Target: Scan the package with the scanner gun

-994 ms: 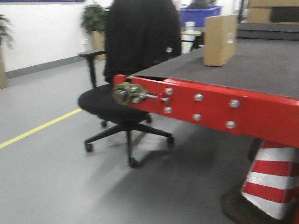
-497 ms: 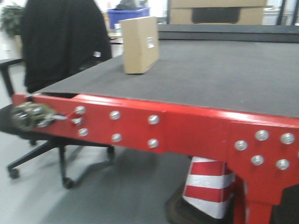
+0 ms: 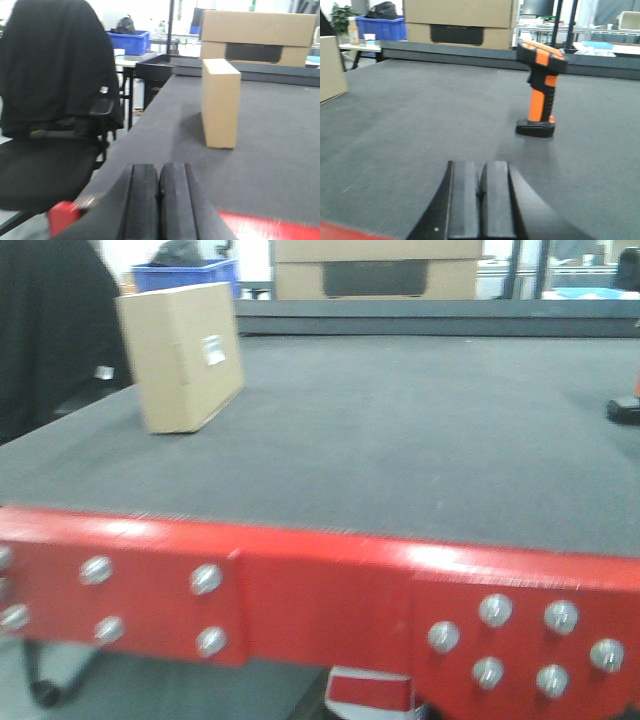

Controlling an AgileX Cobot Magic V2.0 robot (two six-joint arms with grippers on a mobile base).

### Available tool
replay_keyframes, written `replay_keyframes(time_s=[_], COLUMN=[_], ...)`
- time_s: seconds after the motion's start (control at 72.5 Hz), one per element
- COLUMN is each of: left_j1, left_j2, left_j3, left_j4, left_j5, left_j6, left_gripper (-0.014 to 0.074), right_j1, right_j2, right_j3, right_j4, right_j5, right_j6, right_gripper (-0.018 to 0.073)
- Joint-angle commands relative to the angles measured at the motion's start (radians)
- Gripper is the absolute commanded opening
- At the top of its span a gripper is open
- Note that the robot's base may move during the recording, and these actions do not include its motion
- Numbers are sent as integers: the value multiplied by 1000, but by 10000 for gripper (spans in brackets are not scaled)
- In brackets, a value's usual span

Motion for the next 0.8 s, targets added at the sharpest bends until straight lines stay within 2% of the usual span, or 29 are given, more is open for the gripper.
replay_keyframes(time_s=[0.0, 0.317, 0.607, 0.787], left_j1=[-5, -7, -94, -47], left_j2=[-4, -4, -4, -4], left_j3=[-2, -2, -2, -2], left_j4=[-5, -5, -5, -5], left_j5=[-15, -15, -15, -15], left_j6=[-2, -2, -2, -2], left_gripper=[-94, -94, -94, -94], right_j1=[-3, -9, -9, -9], right_j2=[-3, -3, -3, -3], right_j3=[0, 0, 0, 0], right_j4=[3, 3, 3, 3], right_j5=[-19, -19, -19, -19], right_j6=[-4, -4, -4, -4], right_gripper=[-168, -168, -168, -168])
